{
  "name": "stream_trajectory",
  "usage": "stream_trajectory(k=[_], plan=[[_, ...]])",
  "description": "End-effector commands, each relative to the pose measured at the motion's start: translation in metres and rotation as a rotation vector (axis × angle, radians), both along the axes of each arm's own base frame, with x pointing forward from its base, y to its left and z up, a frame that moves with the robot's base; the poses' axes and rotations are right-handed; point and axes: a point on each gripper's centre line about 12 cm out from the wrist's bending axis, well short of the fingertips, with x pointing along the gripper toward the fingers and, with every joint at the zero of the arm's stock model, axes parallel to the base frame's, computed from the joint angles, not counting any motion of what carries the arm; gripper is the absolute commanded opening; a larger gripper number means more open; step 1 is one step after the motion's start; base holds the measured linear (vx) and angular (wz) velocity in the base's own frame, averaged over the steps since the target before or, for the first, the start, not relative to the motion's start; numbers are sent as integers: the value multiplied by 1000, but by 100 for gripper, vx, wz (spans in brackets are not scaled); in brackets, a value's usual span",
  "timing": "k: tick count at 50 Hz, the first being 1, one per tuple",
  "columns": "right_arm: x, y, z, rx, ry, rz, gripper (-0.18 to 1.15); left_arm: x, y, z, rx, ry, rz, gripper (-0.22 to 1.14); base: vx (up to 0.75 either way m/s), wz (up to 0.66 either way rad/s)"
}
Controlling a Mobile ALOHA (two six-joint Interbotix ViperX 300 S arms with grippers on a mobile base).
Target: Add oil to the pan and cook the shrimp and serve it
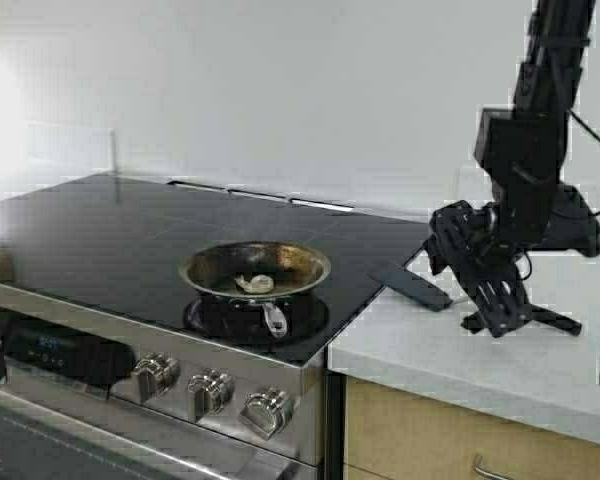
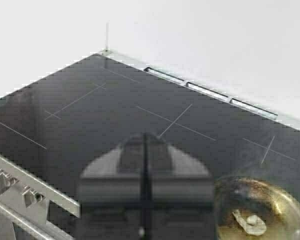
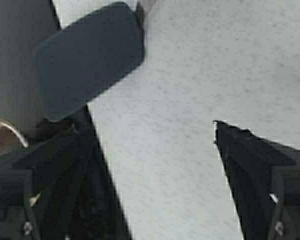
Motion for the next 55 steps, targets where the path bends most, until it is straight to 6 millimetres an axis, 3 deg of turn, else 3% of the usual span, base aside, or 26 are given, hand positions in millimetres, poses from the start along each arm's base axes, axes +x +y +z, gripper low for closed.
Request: stream_trajectory(k=[1,30,43,55], plan=[[11,-1,7,27,-44,-2,102,1,0,5,-2,-15,2,3,0,0],[31,-18,-13,91,-38,-114,102,1,0,4,-2,-12,2,3,0,0],[53,-16,-22,134,-67,-136,102,1,0,4,-3,-12,2,3,0,0],[71,-26,-29,144,-82,-173,102,1,0,5,-3,-15,2,3,0,0]])
